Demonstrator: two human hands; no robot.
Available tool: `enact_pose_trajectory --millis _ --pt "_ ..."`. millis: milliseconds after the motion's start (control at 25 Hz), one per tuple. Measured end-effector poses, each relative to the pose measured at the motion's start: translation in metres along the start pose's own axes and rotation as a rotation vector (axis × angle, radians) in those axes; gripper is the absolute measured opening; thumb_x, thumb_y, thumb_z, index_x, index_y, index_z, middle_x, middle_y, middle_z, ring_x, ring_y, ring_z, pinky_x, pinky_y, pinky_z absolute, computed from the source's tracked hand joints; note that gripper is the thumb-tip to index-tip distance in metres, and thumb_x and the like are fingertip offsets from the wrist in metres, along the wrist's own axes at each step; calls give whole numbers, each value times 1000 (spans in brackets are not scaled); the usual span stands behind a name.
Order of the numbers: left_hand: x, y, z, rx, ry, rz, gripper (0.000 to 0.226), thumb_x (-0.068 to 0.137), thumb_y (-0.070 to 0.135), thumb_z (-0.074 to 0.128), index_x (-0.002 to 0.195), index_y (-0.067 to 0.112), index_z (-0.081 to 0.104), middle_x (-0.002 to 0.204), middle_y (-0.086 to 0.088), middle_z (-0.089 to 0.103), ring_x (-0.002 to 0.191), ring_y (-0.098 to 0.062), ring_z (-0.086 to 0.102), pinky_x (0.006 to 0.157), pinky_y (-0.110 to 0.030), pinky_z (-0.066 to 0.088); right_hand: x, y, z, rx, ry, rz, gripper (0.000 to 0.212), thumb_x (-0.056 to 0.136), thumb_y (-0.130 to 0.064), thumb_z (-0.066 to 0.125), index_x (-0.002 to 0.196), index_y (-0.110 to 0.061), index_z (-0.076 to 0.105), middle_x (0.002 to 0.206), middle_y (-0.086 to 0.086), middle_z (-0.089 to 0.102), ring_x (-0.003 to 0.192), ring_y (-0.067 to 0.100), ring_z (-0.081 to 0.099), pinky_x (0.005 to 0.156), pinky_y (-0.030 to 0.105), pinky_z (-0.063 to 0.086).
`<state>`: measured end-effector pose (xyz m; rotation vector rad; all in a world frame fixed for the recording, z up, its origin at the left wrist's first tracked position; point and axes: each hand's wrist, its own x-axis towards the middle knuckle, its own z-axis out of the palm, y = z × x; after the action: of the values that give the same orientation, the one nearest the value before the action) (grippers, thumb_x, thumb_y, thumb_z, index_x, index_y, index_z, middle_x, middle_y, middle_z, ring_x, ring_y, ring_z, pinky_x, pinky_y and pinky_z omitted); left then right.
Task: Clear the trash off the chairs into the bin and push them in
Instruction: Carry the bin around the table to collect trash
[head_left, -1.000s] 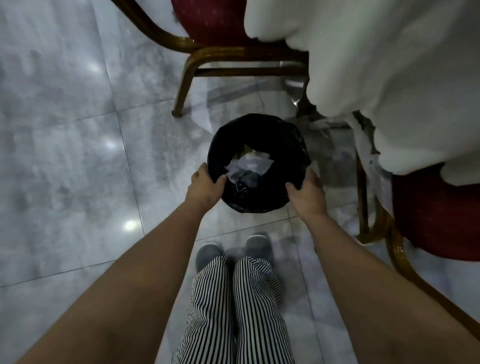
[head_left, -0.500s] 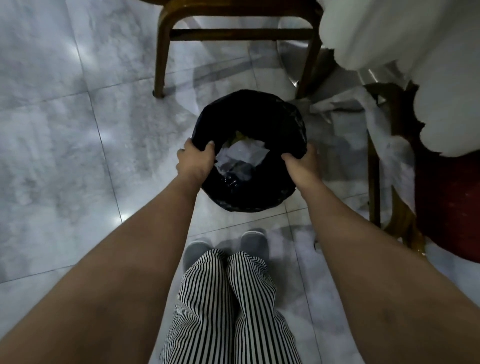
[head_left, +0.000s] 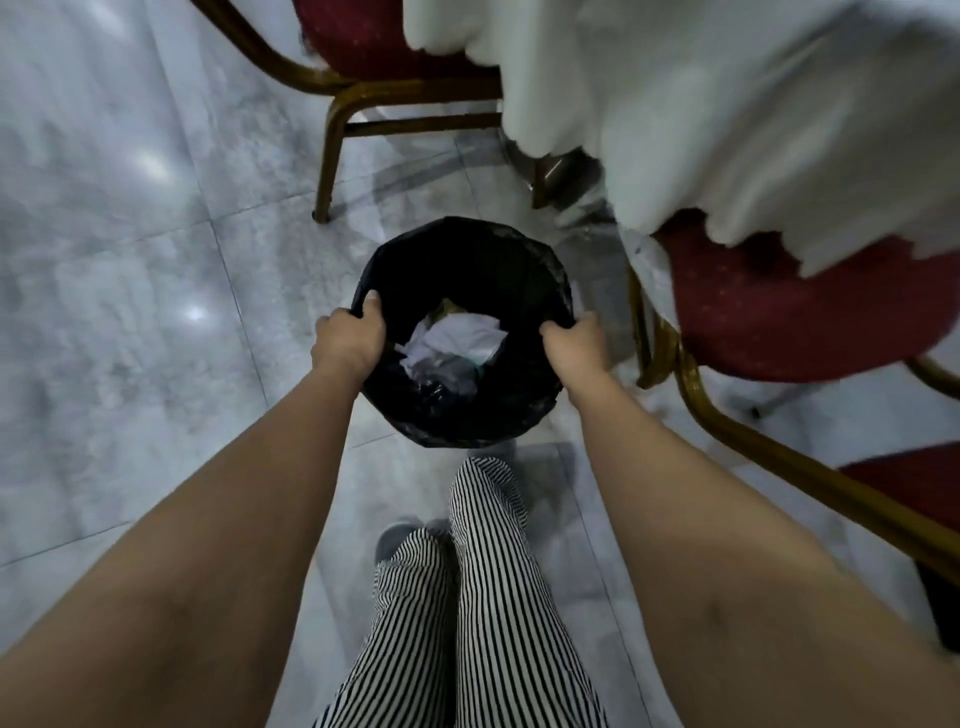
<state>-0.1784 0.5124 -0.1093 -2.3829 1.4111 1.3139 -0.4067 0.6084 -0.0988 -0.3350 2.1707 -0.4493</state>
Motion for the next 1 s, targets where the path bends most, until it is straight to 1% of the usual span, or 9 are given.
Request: enact_pose_trajectory --millis 160,320,480,520,600,680,760,880,1000 --pt "-71 3 -41 59 -5 88 83 93 65 28 142 -1 42 145 -25 40 126 -46 47 101 -57 45 -74 2 -41 3 123 -10 54 91 -29 57 136 -1 46 142 15 45 119 36 53 83 33 44" --pt "-147 -10 -80 80 -40 191 88 89 72 29 142 3 41 144 -24 40 126 -46 47 98 -58 48 -164 24 -78 43 180 -5 55 94 -29 55 140 -2 41 145 15 41 123 35 52 85 32 42" --pt "-219 -24 -111 119 -93 309 93 83 78 30 140 5 42 142 -23 44 123 -46 50 95 -57 50 -246 57 -110 171 195 -10 46 86 -29 56 121 0 50 120 12 59 104 33 60 76 33 44" --pt "-236 -26 -116 120 -116 324 95 82 79 31 140 5 42 142 -23 44 122 -46 50 93 -57 52 -263 67 -117 205 190 -8 38 85 -28 55 115 -6 49 113 11 57 102 32 60 77 32 45" --pt "-266 -26 -121 139 -178 346 97 81 80 34 141 4 41 142 -21 45 120 -46 52 84 -58 56 -296 88 -130 291 173 24 43 80 -30 55 115 -6 50 112 11 60 102 33 61 83 36 52" --pt "-297 -22 -117 199 -250 369 94 85 78 34 142 3 39 141 -22 47 115 -46 55 75 -57 59 -323 118 -144 372 167 92 61 72 -33 53 125 -3 49 119 15 61 104 35 61 88 48 56" --pt "-328 -15 -104 255 -322 410 89 88 74 34 140 2 41 137 -24 50 111 -46 57 74 -57 59 -342 151 -157 440 163 161 62 75 -31 54 131 -4 45 121 16 59 103 34 60 86 52 57" --pt "-374 -3 -68 329 -401 451 83 92 69 34 140 2 40 134 -25 51 111 -46 57 80 -58 57 -362 203 -182 567 201 268 51 85 -26 56 131 -6 44 115 15 57 98 32 60 76 49 60" --pt "-408 4 -29 369 -446 462 83 94 67 35 141 -1 41 136 -25 50 116 -48 55 87 -60 54 -369 248 -204 654 224 327 55 84 -27 57 133 -5 46 117 15 59 97 30 61 63 40 59"
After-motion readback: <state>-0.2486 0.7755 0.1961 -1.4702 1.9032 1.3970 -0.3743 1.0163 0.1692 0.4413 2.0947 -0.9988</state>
